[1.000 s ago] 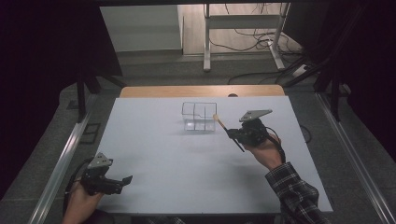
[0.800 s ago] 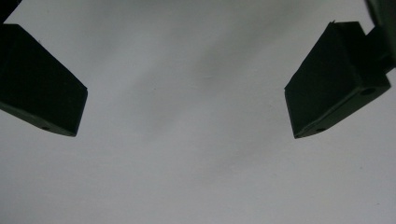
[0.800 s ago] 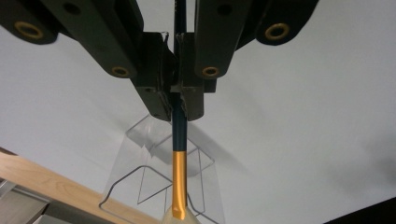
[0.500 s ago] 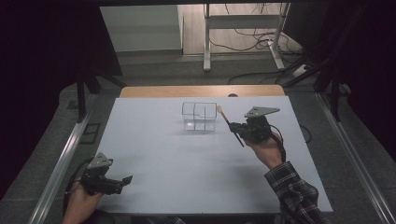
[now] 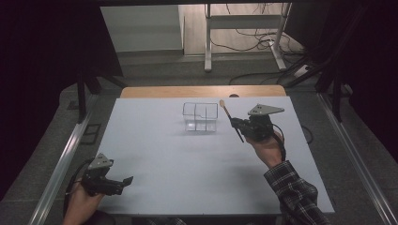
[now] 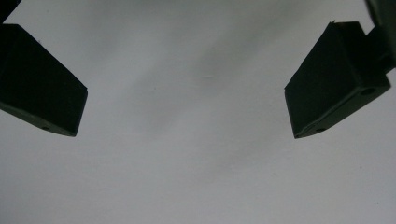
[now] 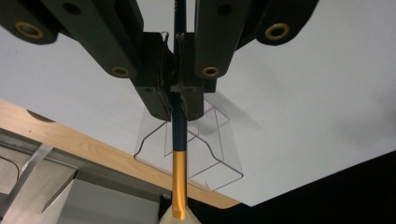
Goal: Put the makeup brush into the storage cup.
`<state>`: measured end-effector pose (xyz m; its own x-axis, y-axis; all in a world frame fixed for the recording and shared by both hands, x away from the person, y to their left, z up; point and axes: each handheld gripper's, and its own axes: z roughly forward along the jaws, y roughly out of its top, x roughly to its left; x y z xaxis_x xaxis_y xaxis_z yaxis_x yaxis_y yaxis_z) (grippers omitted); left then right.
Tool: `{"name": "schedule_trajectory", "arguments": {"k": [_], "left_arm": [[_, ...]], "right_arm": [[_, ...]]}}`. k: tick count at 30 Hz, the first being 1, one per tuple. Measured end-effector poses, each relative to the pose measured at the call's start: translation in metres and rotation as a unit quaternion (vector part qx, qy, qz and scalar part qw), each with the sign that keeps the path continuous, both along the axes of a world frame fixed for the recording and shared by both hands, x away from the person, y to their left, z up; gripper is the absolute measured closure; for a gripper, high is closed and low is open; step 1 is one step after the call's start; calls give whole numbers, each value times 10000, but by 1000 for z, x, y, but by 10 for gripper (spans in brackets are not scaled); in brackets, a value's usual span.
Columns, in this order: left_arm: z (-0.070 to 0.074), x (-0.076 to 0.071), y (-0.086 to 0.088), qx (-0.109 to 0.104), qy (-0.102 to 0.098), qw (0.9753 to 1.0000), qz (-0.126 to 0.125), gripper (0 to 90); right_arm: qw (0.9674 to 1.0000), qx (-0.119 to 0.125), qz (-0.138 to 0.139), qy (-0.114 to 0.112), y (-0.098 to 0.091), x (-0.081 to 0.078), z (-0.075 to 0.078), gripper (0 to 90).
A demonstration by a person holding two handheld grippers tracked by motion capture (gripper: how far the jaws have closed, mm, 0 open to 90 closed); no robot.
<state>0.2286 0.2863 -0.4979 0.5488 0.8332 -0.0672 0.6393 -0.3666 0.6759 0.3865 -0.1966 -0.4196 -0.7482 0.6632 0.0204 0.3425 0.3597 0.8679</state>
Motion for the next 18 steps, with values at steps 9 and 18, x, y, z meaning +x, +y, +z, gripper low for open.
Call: {"name": "schedule_trajectory", "arguments": {"k": [9, 18], "left_arm": [[0, 0, 0, 5, -1, 10000, 6, 0], [0, 0, 0, 7, -6, 10000, 11, 0]], "right_arm": [[9999, 122, 1, -37, 4, 8, 4, 836], [9998, 177, 22, -18, 7, 17, 7, 836]]}}
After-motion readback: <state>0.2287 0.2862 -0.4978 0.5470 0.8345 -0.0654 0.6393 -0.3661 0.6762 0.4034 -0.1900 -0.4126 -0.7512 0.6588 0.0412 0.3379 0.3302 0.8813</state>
